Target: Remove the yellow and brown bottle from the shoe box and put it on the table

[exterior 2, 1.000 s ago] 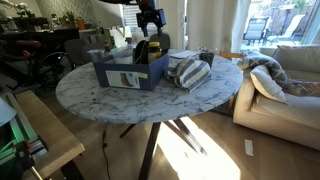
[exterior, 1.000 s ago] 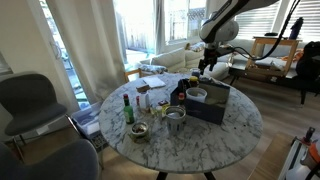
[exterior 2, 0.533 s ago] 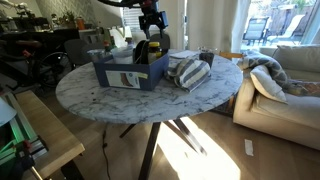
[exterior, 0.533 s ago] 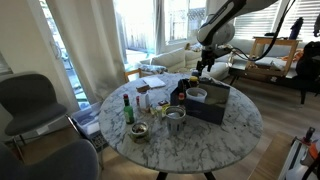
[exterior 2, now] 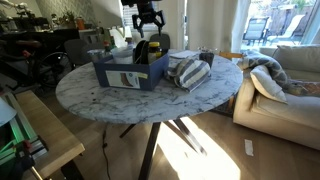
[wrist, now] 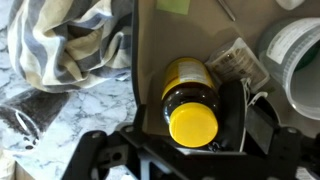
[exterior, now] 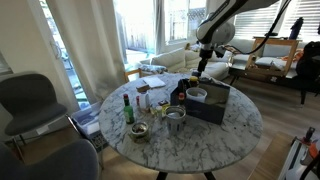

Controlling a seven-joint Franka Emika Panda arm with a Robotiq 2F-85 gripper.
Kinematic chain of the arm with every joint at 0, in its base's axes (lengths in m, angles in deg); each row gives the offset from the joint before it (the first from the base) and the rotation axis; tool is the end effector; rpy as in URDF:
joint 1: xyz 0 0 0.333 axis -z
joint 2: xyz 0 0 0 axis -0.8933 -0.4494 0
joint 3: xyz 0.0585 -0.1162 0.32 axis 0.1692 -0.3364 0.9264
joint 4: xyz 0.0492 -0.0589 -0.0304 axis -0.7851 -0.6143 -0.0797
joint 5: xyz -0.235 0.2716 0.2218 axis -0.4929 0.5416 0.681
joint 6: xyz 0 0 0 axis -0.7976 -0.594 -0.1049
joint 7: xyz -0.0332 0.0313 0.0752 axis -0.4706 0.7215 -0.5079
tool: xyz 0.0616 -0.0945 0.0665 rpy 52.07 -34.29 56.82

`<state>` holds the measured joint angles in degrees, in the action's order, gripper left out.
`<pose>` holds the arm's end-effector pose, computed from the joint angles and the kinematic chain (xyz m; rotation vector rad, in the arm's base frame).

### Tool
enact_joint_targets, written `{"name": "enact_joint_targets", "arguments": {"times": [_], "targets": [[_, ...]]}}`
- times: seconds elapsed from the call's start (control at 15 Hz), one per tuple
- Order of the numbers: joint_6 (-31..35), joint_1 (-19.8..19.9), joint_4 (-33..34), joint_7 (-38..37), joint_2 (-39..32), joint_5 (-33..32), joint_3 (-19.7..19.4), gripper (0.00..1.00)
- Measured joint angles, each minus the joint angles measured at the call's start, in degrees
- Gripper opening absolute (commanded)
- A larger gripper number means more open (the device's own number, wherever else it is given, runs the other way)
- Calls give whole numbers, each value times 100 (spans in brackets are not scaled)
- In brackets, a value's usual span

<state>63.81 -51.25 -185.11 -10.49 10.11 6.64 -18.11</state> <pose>0.6058 -0.1924 0.3458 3.0077 0.6600 0.2435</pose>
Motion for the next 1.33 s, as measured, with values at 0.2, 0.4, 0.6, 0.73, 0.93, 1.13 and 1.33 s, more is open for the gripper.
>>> {"name": "enact_joint_targets", "arguments": {"times": [0.2,0.4,0.6,0.73,0.93,1.13,1.33], "targets": [[-7,157,-117,543,242,83,16,100],[-8,163,-160,568,284,83,60,100],[-8,163,-193,570,284,83,76,100],[-8,165,-195,572,285,83,76,100],[-8,165,-195,573,285,83,77,100],[-8,165,-195,574,285,83,77,100],[-8,166,-195,576,285,83,77,100]]}}
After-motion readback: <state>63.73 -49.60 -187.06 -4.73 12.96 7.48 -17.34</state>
